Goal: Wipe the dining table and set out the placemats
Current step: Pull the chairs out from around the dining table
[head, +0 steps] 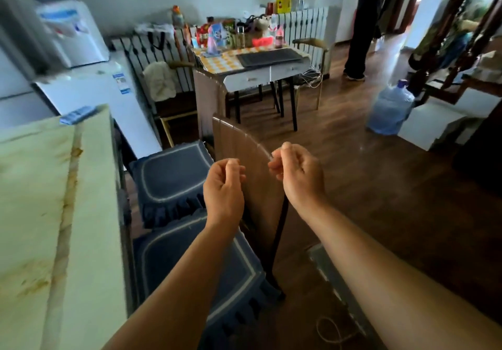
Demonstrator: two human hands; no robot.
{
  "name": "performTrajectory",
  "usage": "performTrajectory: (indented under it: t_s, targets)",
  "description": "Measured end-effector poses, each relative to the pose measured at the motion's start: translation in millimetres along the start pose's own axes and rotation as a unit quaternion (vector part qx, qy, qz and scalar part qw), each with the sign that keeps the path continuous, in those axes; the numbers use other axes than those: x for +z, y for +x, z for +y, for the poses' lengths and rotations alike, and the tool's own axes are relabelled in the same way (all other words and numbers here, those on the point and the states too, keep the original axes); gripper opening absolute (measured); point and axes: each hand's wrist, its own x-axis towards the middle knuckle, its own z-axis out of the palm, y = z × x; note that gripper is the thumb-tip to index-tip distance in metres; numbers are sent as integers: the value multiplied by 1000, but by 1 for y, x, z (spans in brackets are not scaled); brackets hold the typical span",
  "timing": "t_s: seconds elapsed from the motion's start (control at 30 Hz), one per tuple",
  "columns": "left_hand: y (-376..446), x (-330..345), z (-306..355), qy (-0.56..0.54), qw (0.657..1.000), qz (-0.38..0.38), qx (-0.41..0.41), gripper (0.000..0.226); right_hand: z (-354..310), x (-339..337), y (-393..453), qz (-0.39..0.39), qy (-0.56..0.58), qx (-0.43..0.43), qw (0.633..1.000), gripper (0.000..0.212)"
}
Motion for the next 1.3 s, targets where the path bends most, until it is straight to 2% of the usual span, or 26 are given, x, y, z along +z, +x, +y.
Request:
performTrajectory:
  t_s: [0.2,0.4,0.77,1.0,1.07,1.13,1.3]
  targets:
    - [57,40,-24,3,999,41,-11,16,27,10,83,-63,15,-18,998,30]
    - [123,71,-47,-12,997,65,-34,14,52,44,170,-163,-12,-25,986,27]
    - [178,72,-63,-10,981,181,-75,12,79,123,261,-317,-1,6,948,23]
    - [177,80,-65,8,953,291,-80,15,116,169,301,-462,34,-37,885,22]
    - [169,95,-64,33,932,350,-84,18,126,175,312,-531,42,-50,845,21]
    - [164,99,-60,48,925,363,-98,21,132,178,321,-553,47,-53,830,19]
    - [133,147,-52,47,876,460,-135,21,138,166,333,-649,57,-75,755,16]
